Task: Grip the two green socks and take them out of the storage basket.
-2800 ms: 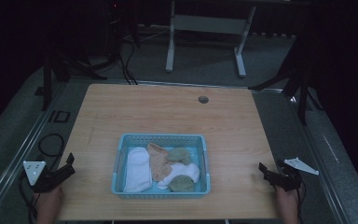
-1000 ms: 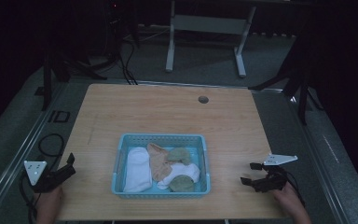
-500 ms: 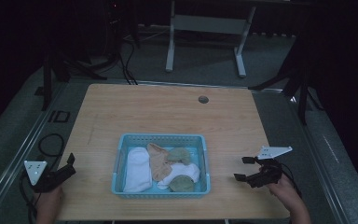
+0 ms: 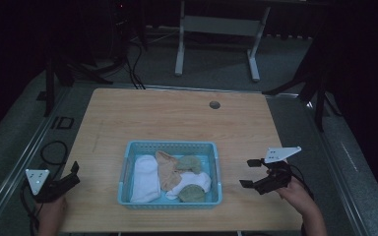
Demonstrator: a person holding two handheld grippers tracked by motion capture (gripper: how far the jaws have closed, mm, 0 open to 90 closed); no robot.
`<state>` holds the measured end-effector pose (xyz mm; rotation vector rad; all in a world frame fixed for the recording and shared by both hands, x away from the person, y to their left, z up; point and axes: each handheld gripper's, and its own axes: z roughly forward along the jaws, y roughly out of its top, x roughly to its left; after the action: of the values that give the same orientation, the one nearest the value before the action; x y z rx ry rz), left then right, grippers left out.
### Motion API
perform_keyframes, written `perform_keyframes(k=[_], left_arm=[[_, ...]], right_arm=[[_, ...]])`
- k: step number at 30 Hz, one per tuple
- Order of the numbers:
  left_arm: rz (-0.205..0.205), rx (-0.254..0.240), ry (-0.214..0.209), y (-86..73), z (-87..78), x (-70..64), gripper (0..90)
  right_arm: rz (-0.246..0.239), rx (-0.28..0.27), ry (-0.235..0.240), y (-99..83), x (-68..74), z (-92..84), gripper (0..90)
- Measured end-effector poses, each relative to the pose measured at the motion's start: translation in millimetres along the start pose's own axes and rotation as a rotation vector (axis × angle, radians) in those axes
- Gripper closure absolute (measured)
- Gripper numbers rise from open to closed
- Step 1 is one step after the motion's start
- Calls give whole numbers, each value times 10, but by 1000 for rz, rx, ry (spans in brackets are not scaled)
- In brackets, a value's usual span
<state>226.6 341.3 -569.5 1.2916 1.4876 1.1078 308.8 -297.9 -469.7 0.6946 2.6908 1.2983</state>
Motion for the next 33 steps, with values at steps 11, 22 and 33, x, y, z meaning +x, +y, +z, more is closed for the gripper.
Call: perform_keyframes(k=[11, 22, 33], left_arm=[[-1, 1, -3, 1, 2, 0, 7], [-6, 2, -6, 1, 1, 10, 7], [-3, 4, -11, 2, 4, 9, 7]], right_arm=[[-71, -18, 86, 320, 169, 170, 133], [-128, 31, 122, 604, 266, 420, 137], [-211, 84, 164, 733, 403, 755, 361]])
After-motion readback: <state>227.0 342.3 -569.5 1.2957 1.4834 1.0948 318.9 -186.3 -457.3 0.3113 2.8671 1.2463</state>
